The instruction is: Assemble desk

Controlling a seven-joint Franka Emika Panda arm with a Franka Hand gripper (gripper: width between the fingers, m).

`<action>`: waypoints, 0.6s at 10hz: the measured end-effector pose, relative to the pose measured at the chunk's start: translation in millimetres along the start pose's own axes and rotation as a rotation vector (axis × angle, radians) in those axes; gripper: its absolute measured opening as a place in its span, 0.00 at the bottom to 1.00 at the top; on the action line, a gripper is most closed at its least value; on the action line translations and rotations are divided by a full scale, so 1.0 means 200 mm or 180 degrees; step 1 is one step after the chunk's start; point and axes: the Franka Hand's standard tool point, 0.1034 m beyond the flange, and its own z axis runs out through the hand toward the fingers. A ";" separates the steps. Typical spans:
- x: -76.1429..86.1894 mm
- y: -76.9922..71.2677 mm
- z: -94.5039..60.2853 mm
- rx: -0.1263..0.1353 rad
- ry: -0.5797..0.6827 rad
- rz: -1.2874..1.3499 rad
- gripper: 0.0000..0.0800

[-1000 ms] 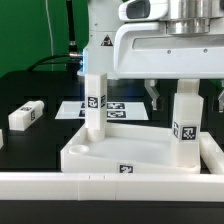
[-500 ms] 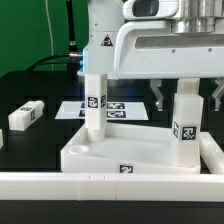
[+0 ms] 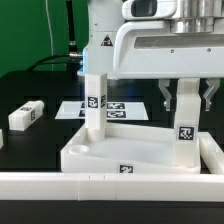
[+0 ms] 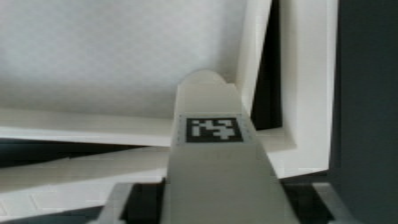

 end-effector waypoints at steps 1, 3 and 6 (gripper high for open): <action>0.00 0.00 0.00 0.0004 0.0001 0.0229 0.36; 0.01 0.02 0.00 -0.0017 0.0007 0.0965 0.36; 0.02 0.08 0.00 -0.0076 0.0031 0.1655 0.36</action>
Offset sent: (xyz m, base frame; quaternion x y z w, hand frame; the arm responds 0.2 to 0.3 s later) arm -0.0033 0.0068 0.0022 -0.0058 -0.0132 0.2257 0.9741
